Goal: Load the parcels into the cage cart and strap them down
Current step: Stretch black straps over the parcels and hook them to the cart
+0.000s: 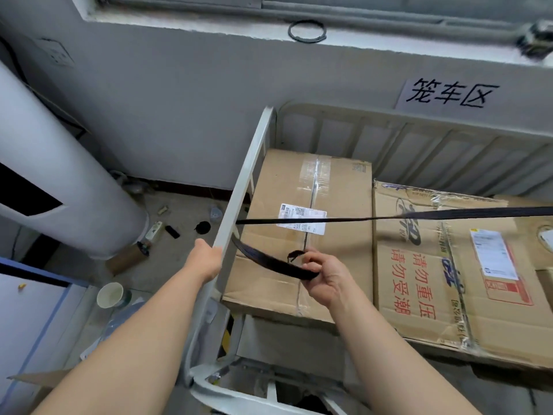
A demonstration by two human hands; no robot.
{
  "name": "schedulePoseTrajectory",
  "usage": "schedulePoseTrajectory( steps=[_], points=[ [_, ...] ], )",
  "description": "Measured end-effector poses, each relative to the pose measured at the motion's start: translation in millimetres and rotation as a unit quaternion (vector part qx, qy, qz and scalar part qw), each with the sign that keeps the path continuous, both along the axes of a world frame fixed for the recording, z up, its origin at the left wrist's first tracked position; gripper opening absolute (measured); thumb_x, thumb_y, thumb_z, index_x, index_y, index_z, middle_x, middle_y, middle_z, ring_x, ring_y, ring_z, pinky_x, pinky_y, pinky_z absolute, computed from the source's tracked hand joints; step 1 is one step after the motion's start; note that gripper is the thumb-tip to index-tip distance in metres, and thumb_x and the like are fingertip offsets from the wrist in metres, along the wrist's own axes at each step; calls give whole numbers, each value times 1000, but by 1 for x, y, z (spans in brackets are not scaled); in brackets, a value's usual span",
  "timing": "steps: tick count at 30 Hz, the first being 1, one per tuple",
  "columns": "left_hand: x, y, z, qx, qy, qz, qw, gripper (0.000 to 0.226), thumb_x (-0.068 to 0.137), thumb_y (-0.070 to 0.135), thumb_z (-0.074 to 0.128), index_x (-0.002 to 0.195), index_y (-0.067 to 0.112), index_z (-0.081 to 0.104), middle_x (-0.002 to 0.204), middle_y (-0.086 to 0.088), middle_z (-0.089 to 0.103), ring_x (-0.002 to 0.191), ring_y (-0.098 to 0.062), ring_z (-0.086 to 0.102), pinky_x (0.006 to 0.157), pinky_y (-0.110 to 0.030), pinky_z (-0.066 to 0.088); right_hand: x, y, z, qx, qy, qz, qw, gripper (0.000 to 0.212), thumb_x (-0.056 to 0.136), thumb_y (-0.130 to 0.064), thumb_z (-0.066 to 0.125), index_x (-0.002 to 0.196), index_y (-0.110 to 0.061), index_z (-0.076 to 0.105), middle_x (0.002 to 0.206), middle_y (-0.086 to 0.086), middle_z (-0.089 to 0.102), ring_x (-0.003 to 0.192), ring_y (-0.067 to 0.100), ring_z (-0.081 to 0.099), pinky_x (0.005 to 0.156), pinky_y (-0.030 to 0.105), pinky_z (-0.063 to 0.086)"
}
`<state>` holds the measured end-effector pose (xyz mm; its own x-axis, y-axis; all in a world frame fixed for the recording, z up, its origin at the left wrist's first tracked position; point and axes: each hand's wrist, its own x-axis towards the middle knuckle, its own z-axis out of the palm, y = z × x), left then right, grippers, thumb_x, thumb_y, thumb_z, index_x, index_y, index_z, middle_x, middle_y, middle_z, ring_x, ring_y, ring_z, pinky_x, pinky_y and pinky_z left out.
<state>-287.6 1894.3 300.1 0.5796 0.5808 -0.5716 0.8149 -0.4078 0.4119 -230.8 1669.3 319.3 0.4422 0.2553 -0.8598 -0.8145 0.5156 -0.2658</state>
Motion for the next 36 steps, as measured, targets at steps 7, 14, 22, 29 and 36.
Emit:
schedulePoseTrajectory(
  steps=[7,14,22,29,36],
  points=[
    [15,-57,29,106,-4,-160,981,48,97,34,45,139,11,37,146,-16,32,129,-37,38,107,-44,35,-1,-118,34,-34,-80,-126,988,18,95,2,39,103,-6,53,77,10,54,40,12,49,46,23,51],
    [26,-169,46,31,-48,-338,940,48,100,38,43,146,25,39,149,-4,42,138,-26,36,115,-47,26,-15,-233,55,-55,-112,-243,962,18,100,-4,29,90,-9,43,73,9,47,31,12,42,39,16,44],
    [22,-339,76,-41,-55,-436,897,15,91,47,57,103,41,65,109,12,68,102,-12,60,96,-39,47,-39,-352,72,-97,-167,-213,958,33,100,-2,28,131,-4,38,84,19,63,41,16,51,44,25,50],
    [20,-467,95,-110,-112,-460,874,21,93,29,62,73,29,67,62,11,58,61,-7,50,64,-24,42,-56,-424,75,-97,-221,-158,957,70,96,6,37,151,-17,1,87,20,68,66,24,68,63,38,57],
    [25,-524,102,-99,-136,-465,869,21,97,25,55,79,25,66,65,7,56,57,-8,46,52,-19,35,-58,-467,63,-103,-248,-22,963,59,96,3,43,147,-15,18,113,18,68,93,31,70,71,40,58]
  ],
)
